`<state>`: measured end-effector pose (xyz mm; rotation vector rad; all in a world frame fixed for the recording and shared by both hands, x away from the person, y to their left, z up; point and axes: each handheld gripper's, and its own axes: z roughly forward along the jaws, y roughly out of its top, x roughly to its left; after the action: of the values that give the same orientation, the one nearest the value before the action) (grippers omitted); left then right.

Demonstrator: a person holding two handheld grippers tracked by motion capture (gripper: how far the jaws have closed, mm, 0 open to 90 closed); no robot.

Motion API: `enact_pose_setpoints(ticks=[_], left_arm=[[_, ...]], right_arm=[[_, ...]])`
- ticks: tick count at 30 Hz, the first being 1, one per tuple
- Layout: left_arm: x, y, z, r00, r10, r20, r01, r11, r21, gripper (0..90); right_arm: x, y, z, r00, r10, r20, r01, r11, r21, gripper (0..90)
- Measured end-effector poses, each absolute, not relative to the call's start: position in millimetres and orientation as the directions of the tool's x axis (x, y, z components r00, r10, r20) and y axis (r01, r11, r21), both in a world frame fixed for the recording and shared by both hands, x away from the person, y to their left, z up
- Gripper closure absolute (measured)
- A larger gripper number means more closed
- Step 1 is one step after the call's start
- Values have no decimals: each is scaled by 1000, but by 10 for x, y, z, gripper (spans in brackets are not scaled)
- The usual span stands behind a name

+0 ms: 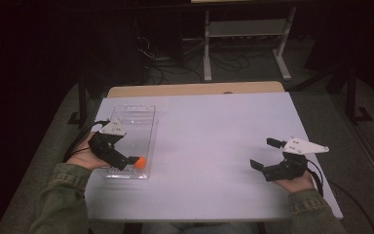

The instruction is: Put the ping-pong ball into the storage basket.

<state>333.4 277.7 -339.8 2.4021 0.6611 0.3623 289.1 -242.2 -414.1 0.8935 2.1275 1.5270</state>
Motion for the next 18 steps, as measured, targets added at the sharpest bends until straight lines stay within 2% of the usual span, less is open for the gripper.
enact_pose_setpoints(ticks=[18], left_arm=[[3168, 2892, -3417, 794, 590, 148, 360, -652, 667, 0]], right_arm=[[2886, -2422, -4144, -730, 680, 64, 281, 213, 936, 0]])
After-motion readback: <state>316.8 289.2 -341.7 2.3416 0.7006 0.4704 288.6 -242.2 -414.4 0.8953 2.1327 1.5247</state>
